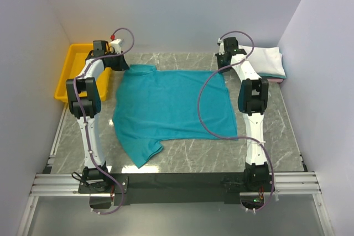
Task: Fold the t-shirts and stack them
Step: Flatten the tshirt out
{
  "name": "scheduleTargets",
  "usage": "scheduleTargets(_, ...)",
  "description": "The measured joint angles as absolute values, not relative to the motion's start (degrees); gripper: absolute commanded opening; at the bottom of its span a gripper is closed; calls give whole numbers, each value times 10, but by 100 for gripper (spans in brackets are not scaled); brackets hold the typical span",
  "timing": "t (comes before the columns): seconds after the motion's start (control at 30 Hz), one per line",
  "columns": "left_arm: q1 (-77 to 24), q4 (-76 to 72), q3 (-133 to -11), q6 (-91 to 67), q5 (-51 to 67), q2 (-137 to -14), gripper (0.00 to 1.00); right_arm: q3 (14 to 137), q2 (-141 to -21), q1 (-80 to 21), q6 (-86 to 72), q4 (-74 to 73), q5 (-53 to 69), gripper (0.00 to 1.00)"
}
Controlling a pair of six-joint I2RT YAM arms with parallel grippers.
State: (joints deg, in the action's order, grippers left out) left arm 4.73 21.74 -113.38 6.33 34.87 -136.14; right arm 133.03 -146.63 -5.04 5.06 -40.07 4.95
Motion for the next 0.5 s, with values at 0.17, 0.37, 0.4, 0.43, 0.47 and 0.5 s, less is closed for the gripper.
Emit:
scheduleTargets(0.17,48,217,-1134,63,349,-1364,0,1330,-1467,-50,45,-396,50,0)
scheduleTargets(0.37,48,205,-1134,63,347,-1365,0,1326,-1463,-47,45,-371,50,0)
scheduleTargets(0.4,48,200,-1134,63,347,-1365,0,1326,-1461,-46,45,-369,51,0)
scheduleTargets(0.43,49,195,-1134,63,347,-1365,0,1325,-1458,-45,46,-365,53,0)
scheduleTargets(0.47,50,190,-1134,63,347,-1365,0,1322,-1453,-44,46,-361,54,0)
scheduleTargets(0.5,50,185,-1133,63,348,-1364,0,1319,-1447,-42,46,-358,55,0)
